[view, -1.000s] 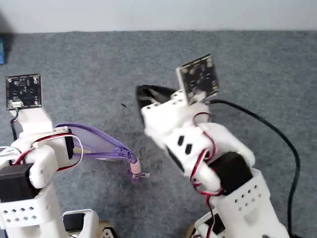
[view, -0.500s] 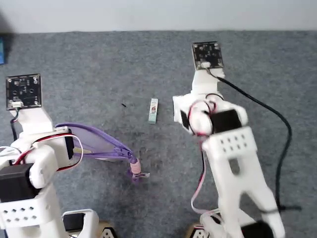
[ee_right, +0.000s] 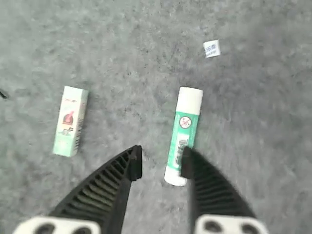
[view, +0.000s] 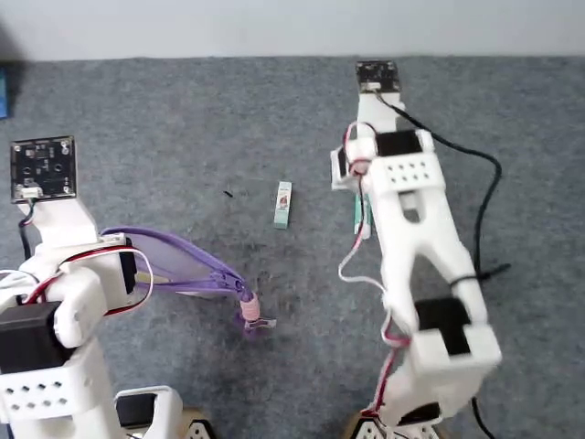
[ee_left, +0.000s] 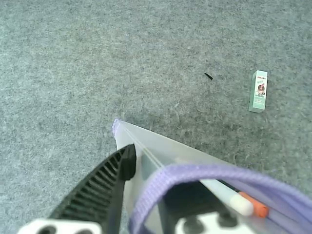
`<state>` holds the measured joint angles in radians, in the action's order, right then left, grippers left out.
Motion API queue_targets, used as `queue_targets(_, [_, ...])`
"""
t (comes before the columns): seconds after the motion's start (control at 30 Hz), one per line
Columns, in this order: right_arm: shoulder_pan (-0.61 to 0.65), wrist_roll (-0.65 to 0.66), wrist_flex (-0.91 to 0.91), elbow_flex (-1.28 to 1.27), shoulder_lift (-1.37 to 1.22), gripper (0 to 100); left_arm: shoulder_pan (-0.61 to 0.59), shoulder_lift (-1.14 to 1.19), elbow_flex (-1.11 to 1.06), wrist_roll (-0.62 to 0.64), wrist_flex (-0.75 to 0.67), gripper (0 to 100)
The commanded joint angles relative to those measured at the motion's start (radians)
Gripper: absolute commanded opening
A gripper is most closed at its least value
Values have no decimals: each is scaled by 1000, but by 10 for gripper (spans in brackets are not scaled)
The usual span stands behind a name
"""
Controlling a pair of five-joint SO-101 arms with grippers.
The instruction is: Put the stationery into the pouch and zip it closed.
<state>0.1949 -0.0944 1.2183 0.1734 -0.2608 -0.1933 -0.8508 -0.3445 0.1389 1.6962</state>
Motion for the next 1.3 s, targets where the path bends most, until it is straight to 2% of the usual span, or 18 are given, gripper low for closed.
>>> queue_targets(0.0, [-10,23,67,203,-134,205,0,23,-53,2,0,11])
queue_targets(0.33, [-58,26,168,651,-559,206,-2,18,-53,2,3,11])
queue_targets(0.53, [-54,74,208,879,-759,204,-2,18,-53,2,5,11])
queue_targets(0.63, [-58,84,234,971,-832,132,-2,17,-59,2,5,11])
queue_targets(0.73, [-58,110,317,1060,-878,8,-3,17,-81,2,0,11])
queue_targets(1.1, [-50,115,576,1356,-895,8,-3,17,-79,2,0,11])
queue_targets(1.27, [-51,117,581,1475,-889,7,-3,17,-82,2,-2,11])
